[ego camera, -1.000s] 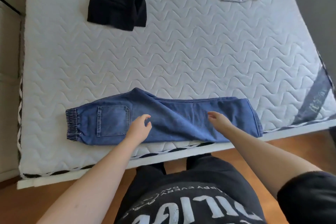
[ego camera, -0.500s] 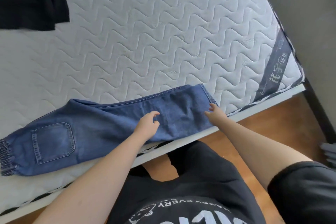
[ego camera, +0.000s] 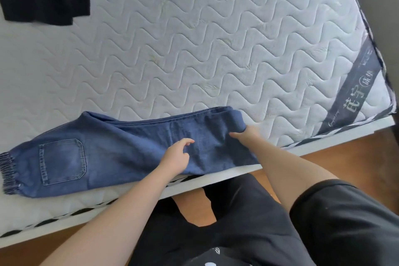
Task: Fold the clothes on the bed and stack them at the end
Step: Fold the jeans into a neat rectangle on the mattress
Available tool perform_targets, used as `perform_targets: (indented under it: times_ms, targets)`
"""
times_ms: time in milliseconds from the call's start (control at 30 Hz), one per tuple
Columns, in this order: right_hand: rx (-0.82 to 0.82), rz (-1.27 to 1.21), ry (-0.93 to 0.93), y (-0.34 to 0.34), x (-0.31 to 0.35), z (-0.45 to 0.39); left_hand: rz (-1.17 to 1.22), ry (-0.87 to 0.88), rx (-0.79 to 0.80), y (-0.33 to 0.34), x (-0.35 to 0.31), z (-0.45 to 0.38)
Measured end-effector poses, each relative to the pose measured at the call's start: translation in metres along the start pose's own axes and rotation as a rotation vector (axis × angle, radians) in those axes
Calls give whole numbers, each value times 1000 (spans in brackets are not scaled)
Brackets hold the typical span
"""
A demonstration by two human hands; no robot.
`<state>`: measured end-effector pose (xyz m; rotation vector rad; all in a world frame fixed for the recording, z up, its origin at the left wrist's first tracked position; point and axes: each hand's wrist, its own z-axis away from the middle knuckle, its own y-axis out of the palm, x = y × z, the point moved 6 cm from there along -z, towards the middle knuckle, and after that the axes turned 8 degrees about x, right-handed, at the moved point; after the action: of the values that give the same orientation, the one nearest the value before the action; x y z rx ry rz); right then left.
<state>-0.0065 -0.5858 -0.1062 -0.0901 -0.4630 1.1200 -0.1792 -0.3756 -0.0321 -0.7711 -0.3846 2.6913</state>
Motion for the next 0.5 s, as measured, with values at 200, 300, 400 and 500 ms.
perform_targets:
  times_ms: [200, 300, 400, 500]
  targets:
    - [-36, 44, -299, 16, 52, 65, 347, 28, -13, -8, -13, 17]
    - [15, -76, -459, 41, 87, 117, 489, 93, 41, -22, -23, 43]
    - [280, -267, -475, 85, 115, 161, 898, 49, 112, -38, -20, 70]
    - [630, -424, -453, 131, 146, 192, 1170, -63, 143, -60, -2, 96]
